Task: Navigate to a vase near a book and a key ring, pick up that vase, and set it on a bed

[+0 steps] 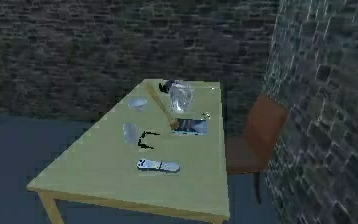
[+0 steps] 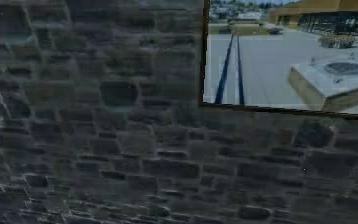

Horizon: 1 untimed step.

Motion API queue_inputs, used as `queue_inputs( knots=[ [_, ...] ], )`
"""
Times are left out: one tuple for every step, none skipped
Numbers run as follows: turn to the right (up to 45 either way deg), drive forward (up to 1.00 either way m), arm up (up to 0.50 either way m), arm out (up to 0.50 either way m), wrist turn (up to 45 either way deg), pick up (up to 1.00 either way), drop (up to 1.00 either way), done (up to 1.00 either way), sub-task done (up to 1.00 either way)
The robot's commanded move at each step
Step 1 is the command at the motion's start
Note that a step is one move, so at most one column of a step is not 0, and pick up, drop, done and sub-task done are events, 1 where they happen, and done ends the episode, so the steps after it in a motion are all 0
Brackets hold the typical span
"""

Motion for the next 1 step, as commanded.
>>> queue_inputs(
  knots=[
    [-45.0,0.00,0.00,0.00,0.0,0.00,0.00,0.00,0.00]
  ],
)
